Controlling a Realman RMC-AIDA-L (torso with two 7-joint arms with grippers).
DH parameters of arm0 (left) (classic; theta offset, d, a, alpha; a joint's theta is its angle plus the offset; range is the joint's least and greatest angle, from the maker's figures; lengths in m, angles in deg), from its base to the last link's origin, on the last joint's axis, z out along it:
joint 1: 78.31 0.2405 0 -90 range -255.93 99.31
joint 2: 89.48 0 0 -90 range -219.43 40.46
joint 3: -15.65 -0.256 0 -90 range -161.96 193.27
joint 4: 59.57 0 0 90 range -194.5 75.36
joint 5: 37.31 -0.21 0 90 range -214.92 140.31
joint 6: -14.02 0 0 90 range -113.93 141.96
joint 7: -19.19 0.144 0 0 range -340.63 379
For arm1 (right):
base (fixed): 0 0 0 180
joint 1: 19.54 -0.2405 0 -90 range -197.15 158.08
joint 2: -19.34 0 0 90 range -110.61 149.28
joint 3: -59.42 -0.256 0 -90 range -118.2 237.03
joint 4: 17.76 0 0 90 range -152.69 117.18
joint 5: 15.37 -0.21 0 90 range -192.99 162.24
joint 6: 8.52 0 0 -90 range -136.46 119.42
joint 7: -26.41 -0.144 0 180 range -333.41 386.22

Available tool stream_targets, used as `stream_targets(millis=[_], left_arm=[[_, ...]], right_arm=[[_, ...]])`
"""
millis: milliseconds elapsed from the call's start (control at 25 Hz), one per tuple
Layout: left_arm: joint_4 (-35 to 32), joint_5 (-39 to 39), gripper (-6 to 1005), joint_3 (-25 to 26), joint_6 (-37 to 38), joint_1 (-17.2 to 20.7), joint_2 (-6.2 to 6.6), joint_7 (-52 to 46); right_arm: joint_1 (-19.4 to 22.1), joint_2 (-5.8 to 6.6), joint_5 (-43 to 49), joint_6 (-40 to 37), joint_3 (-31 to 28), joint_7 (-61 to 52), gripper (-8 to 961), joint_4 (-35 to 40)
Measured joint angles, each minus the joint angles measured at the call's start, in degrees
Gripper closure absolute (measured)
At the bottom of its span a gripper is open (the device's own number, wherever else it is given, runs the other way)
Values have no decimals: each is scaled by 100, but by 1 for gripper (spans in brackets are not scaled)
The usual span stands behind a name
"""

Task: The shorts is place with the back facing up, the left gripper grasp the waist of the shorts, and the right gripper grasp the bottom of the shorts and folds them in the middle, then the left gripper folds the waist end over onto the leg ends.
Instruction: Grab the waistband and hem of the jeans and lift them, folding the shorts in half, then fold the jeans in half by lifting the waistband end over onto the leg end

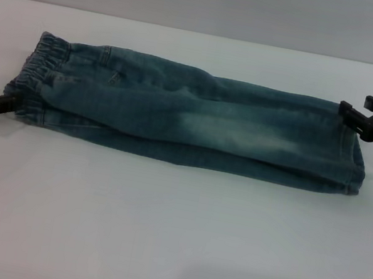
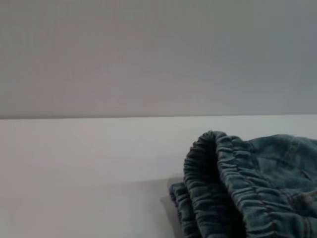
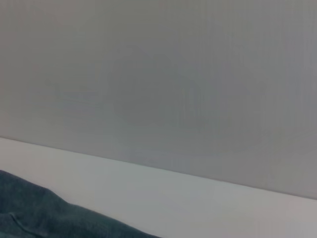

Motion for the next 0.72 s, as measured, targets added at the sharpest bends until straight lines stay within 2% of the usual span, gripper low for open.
stream_targets(millis=[440,720], left_arm=[[11,-61,165,-172,-170,-65,-50,22],[262,-67,169,-188,-287,-183,-52,96]], right_arm=[[116,13,-309,-100,-24,0,409,8],[171,17,-314,-144,-1,0,409,44]])
